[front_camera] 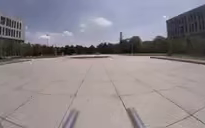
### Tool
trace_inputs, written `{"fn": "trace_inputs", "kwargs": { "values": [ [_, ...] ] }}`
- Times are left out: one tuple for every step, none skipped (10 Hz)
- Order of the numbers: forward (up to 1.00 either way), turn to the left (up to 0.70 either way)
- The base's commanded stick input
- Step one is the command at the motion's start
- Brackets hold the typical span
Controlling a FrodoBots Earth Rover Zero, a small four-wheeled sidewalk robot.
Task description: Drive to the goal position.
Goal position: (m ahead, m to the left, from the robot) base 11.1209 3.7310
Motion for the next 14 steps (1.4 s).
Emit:
{"fn": "trace_inputs", "kwargs": {
  "values": [
    [0.7, 0.0],
    [0.7, 0.0],
    [0.7, 0.0],
    [0.7, 0.0],
    [0.7, 0.0],
    [0.7, 0.0],
    [0.7, 0.0],
    [0.7, 0.0],
    [0.7, 0.0],
    [0.7, 0.0],
    [0.7, 0.0],
    [0.7, 0.01],
    [0.7, 0.03],
    [0.7, 0.03]
  ]
}}
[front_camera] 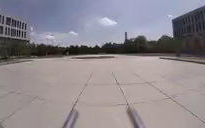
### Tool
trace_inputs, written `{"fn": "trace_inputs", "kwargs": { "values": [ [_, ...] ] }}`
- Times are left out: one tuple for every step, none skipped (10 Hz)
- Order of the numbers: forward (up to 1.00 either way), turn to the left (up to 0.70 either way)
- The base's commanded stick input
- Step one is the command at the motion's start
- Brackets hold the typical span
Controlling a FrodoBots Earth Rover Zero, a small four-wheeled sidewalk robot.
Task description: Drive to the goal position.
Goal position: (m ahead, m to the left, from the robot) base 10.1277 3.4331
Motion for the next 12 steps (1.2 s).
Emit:
{"fn": "trace_inputs", "kwargs": {
  "values": [
    [0.7, 0.03],
    [0.7, 0.03],
    [0.7, 0.03],
    [0.7, 0.03],
    [0.7, 0.02],
    [0.7, 0.02],
    [0.7, 0.01],
    [0.7, 0.0],
    [0.7, 0.0],
    [0.7, 0.0],
    [0.7, 0.0],
    [0.7, -0.17]
  ]
}}
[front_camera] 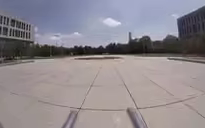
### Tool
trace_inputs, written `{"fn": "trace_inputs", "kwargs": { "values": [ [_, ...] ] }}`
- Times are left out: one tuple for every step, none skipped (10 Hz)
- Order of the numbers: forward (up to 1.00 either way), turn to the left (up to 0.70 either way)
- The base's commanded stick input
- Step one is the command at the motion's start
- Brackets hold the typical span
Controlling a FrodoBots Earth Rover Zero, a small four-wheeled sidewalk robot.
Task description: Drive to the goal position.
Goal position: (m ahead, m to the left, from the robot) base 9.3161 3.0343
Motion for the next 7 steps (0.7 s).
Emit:
{"fn": "trace_inputs", "kwargs": {
  "values": [
    [0.7, -0.23],
    [0.7, -0.04],
    [0.7, -0.01],
    [0.7, -0.28],
    [0.7, -0.34],
    [0.7, -0.34],
    [0.7, -0.34]
  ]
}}
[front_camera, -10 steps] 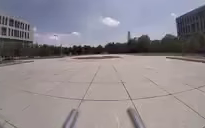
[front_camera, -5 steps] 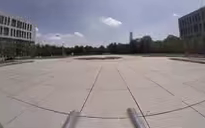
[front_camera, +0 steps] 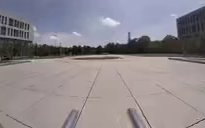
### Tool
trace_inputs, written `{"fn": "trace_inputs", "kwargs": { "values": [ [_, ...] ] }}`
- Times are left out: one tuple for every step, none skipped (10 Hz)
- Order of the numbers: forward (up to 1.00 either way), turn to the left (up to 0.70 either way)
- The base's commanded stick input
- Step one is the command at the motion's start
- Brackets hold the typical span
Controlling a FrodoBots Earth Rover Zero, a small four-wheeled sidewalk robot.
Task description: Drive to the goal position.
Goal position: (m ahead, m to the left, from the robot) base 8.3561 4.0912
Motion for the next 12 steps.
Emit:
{"fn": "trace_inputs", "kwargs": {
  "values": [
    [0.7, -0.31],
    [0.7, -0.11],
    [0.7, 0.0],
    [0.7, 0.0],
    [0.7, 0.0],
    [0.7, 0.0],
    [0.7, 0.0],
    [0.7, 0.0],
    [0.7, 0.0],
    [0.7, 0.0],
    [0.7, 0.0],
    [0.7, 0.0]
  ]
}}
